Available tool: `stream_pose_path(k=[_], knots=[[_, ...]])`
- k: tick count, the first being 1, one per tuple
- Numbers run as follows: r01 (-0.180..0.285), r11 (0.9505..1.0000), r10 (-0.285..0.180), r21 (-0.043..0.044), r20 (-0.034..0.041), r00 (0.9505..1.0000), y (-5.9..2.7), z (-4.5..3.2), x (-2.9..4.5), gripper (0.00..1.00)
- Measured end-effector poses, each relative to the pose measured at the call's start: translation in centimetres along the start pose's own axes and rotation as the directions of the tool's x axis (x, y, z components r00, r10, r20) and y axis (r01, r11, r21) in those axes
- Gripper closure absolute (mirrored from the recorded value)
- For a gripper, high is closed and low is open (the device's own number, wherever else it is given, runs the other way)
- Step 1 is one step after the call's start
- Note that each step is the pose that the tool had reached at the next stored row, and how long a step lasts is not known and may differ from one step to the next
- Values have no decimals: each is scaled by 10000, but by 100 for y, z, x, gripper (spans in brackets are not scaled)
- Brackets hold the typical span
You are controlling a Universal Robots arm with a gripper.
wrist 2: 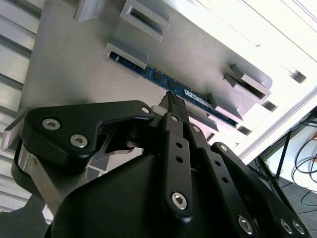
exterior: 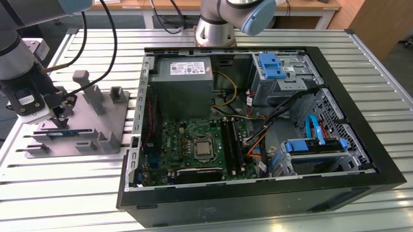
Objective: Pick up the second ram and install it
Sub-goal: 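Pick up the second ram and move it above second insertion slot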
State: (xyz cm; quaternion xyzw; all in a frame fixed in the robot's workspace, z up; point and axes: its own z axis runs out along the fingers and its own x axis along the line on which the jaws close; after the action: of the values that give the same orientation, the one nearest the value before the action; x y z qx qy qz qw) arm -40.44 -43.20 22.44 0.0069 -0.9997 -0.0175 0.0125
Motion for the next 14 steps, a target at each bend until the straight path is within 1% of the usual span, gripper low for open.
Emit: stream_pose_path(k=[5, 10, 14], knots=[[81, 10000, -81, 2, -3, 10000, 0, 0, 0, 90], [605, 9982, -605, 14, -21, 9982, 0, 1, 0, 90], [1086, 9941, -1085, 25, -40, 9941, 0, 0, 0, 90]])
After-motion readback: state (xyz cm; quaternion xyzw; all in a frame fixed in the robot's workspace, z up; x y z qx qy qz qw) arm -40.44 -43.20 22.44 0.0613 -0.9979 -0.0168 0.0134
